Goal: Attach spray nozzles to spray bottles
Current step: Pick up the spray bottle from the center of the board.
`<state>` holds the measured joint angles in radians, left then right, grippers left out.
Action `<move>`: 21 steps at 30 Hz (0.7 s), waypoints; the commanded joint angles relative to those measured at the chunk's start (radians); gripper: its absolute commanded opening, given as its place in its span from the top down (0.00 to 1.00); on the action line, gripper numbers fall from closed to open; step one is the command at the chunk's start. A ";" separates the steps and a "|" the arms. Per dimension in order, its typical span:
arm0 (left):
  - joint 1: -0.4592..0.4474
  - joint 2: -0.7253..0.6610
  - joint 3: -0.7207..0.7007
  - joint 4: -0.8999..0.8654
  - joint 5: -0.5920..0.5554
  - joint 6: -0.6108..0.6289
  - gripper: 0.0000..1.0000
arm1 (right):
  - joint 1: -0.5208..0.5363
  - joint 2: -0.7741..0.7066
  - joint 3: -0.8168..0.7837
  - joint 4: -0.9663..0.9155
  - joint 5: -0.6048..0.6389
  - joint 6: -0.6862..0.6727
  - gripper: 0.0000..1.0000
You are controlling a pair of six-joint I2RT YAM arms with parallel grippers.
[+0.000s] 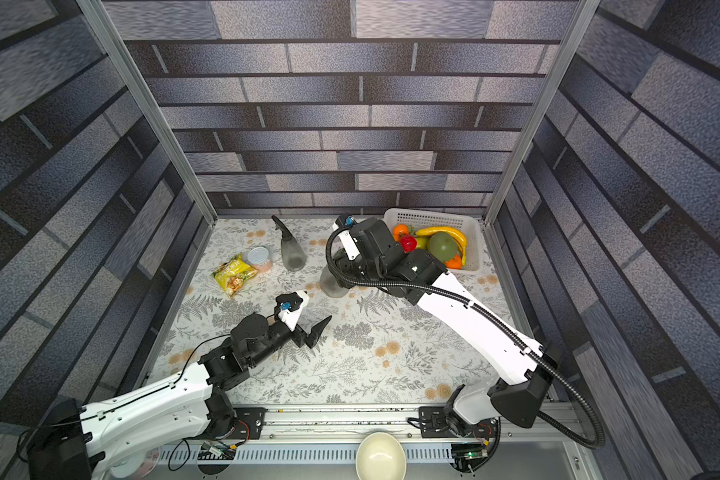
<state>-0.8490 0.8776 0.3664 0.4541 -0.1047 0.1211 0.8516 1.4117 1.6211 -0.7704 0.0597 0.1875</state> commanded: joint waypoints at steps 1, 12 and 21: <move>0.022 0.021 -0.006 0.237 0.048 0.081 0.00 | 0.005 -0.039 0.008 -0.063 -0.062 0.014 0.38; -0.004 0.096 0.028 0.288 0.140 0.058 0.00 | 0.006 -0.053 0.011 -0.062 -0.120 0.035 0.39; -0.048 0.176 0.058 0.379 0.106 0.107 0.00 | 0.005 -0.039 -0.012 -0.034 -0.155 0.053 0.39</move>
<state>-0.8902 1.0412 0.4004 0.7521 0.0113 0.1936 0.8524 1.3685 1.6196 -0.8188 -0.0742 0.2241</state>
